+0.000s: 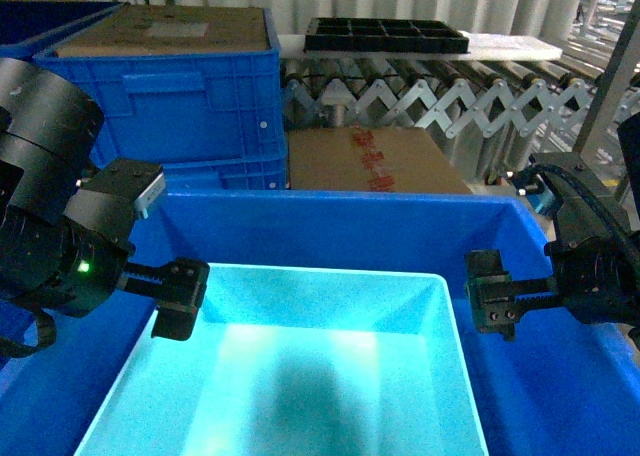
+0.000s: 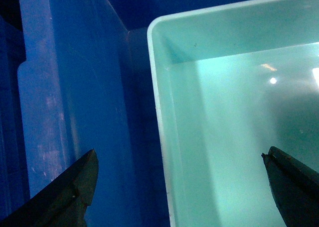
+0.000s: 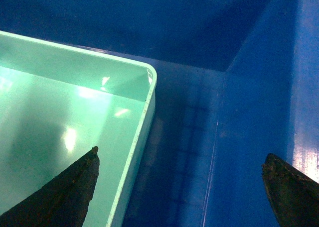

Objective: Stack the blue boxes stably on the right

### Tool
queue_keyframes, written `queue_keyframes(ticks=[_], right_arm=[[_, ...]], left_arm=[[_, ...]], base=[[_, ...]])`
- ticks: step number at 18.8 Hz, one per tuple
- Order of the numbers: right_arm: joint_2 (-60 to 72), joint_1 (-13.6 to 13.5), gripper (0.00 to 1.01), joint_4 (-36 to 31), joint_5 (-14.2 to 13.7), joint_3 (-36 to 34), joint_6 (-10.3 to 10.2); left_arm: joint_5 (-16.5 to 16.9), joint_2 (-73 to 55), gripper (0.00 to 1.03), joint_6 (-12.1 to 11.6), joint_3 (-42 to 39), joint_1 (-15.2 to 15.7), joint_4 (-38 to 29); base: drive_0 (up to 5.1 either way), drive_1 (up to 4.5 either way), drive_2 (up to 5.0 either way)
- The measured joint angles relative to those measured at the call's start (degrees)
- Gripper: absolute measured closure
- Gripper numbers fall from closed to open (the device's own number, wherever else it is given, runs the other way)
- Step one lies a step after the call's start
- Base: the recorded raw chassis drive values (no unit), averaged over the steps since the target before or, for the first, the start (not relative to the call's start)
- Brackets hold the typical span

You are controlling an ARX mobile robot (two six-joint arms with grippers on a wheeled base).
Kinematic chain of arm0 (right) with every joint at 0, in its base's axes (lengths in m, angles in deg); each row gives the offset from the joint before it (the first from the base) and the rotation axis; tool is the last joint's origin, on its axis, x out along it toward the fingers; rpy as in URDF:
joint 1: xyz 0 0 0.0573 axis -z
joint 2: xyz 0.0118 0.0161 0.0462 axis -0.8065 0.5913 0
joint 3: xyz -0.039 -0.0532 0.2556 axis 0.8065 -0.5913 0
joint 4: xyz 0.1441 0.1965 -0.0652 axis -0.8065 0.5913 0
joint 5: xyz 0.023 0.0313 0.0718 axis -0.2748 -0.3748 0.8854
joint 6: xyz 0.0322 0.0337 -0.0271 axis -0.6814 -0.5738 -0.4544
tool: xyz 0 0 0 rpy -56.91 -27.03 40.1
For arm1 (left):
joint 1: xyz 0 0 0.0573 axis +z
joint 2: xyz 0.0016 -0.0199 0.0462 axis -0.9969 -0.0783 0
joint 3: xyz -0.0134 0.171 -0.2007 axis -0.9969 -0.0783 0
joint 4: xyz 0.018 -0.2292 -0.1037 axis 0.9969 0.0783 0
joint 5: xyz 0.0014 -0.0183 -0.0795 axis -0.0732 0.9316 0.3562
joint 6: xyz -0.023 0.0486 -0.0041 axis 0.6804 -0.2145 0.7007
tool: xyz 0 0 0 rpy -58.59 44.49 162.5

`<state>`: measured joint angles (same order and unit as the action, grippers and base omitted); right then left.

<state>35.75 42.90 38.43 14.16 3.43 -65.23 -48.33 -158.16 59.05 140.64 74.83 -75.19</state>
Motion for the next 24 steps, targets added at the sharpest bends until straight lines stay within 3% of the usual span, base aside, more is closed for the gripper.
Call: queue_keyframes(ticks=[11, 13, 15, 16, 18, 21, 24], right_arm=[[-3.82, -0.07, 0.03, 1.27, 0.35, 3.91, -1.14], [-6.88, -0.02, 0.03, 2.43, 0.33, 6.69, -1.66], [-13.62, 0.48, 0.03, 1.53, 0.44, 8.59, -2.03], [-18.23, 1.40, 0.03, 1.77, 0.63, 8.57, -2.29], [-29.18, 3.96, 0.03, 3.34, 0.31, 6.56, -3.98], [-44.96, 3.69, 0.03, 9.97, -0.50, -1.73, -6.08], [-53.35, 2.23, 0.03, 12.59, -3.17, -5.64, -8.24]], left_arm=[[0.83, 4.92, 0.05, -0.33, 4.35, 0.92, 1.22], [2.60, 8.90, 0.05, -0.61, 6.43, 0.79, 2.32], [3.52, 17.42, 0.05, -2.03, 6.99, 1.33, 2.38], [3.56, 22.21, 0.05, -4.28, 6.03, 1.97, 1.07], [6.03, 33.20, 0.05, -5.53, 2.64, 3.87, 2.54], [6.34, 45.70, 0.05, -4.74, 0.59, 3.52, 4.70], [4.13, 52.74, 0.05, -1.01, -5.70, 2.60, 7.98]], base=[[0.0, 0.00, 0.0], [0.0, 0.00, 0.0], [0.0, 0.00, 0.0], [0.0, 0.00, 0.0], [0.0, 0.00, 0.0], [0.0, 0.00, 0.0], [0.0, 0.00, 0.0]])
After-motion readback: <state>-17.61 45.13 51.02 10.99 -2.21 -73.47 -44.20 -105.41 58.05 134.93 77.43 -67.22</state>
